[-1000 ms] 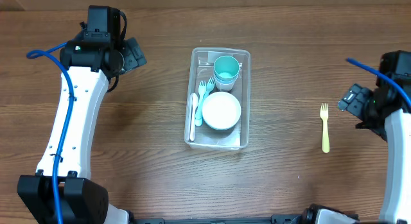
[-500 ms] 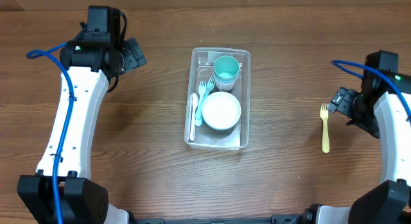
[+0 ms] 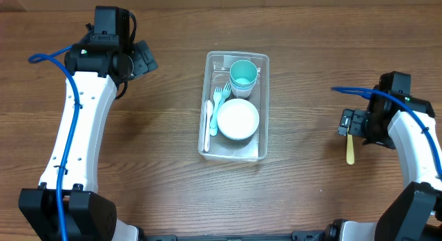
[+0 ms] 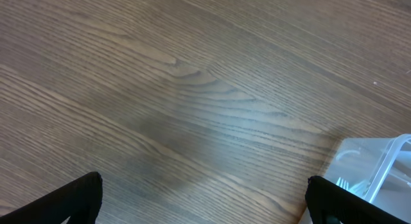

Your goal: Pack container

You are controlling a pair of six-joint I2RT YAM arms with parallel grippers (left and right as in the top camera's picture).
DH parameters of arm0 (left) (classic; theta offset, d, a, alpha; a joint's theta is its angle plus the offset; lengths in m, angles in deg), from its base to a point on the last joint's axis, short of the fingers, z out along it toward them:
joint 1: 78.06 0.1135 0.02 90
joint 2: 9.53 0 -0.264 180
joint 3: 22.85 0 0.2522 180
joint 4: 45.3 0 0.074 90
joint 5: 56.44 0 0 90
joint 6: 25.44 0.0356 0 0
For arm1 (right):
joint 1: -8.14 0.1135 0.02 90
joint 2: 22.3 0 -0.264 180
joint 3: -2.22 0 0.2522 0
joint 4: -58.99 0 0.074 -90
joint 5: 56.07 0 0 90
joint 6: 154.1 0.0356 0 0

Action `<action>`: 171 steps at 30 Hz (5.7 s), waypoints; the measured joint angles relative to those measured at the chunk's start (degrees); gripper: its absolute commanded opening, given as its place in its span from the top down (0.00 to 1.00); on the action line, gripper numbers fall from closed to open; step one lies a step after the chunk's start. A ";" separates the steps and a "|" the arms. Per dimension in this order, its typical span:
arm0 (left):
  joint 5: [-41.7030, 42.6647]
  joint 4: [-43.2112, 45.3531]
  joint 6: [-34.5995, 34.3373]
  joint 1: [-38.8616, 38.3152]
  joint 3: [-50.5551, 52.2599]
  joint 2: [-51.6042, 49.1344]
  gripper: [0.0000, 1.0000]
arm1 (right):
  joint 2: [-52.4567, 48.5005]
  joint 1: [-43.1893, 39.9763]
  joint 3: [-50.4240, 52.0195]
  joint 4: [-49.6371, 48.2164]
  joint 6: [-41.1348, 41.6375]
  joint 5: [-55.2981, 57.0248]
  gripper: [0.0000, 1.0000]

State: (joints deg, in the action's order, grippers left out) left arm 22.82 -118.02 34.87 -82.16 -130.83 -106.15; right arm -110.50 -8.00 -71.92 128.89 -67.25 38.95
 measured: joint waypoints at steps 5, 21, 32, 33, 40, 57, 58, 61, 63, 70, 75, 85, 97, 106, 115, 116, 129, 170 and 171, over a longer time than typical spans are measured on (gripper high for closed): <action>0.00 0.00 0.00 0.00 0.00 0.00 0.00 | -2.43 0.00 0.52 -2.12 -2.19 -0.26 0.00; 0.00 0.02 0.00 0.00 0.00 0.00 0.00 | -14.05 0.00 0.72 -6.88 -2.99 -0.33 0.11; 0.00 0.00 0.00 0.00 0.00 0.00 0.00 | -14.29 0.00 1.27 -10.05 -2.89 -0.35 0.12; 0.00 0.00 0.00 0.00 0.00 0.00 0.00 | -14.29 0.00 1.33 -10.21 -2.89 -0.35 0.16; 0.00 0.00 0.00 0.00 0.00 0.00 0.00 | -13.88 0.00 2.60 -11.85 -2.71 -2.21 0.40; 0.00 0.02 0.00 0.00 0.00 0.00 0.00 | -13.99 0.02 1.11 -7.34 -2.89 -1.81 0.87; 0.00 0.00 0.00 0.00 0.00 0.00 0.00 | -13.99 0.02 1.11 -7.50 -2.86 -1.81 0.89; 0.00 0.00 0.00 0.00 0.00 0.00 0.00 | -13.99 0.00 0.94 -7.17 -2.82 -2.08 0.92; 0.00 0.00 0.00 0.00 0.00 0.00 0.00 | -14.10 0.02 -0.17 -5.92 -2.82 -2.71 0.94; 0.00 0.00 0.00 0.00 0.00 0.00 0.00 | -14.23 0.02 -6.84 0.55 -1.33 -5.09 0.96; 0.00 0.02 0.00 0.00 0.00 0.00 0.00 | -14.40 0.31 -13.75 7.17 0.66 -10.19 0.96; 0.00 0.00 0.00 0.00 0.00 0.00 0.00 | -9.70 18.45 -21.35 10.49 8.31 -15.17 0.96; 0.00 0.02 0.00 0.00 0.00 0.00 0.00 | -6.36 47.52 -21.97 -4.24 20.98 -12.63 0.96; 0.00 0.02 0.00 0.00 0.00 0.00 0.00 | -15.74 53.77 -22.01 -12.50 26.05 -10.05 0.96; 0.00 0.00 0.00 0.00 0.00 0.00 0.00 | -17.14 54.16 -22.01 -13.25 27.17 -10.12 0.00; 0.00 0.02 0.00 0.00 0.00 0.00 0.00 | -17.14 54.16 -22.01 -13.31 26.91 -10.12 0.00; 0.00 0.00 0.00 0.00 0.00 0.00 0.00 | 5.57 36.15 -30.84 1.01 25.68 -8.13 0.00; -0.02 -0.02 0.00 0.00 0.00 0.00 0.00 | 60.72 19.96 -9.90 -12.81 22.05 -4.90 0.00; 0.00 -0.02 0.00 0.00 0.00 0.00 0.00 | 64.54 19.98 -5.64 -15.91 21.40 -4.79 0.00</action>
State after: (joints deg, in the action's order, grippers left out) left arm 22.82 -118.04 34.87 -82.16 -130.83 -106.15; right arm -45.96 11.98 -77.56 112.98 -45.86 34.16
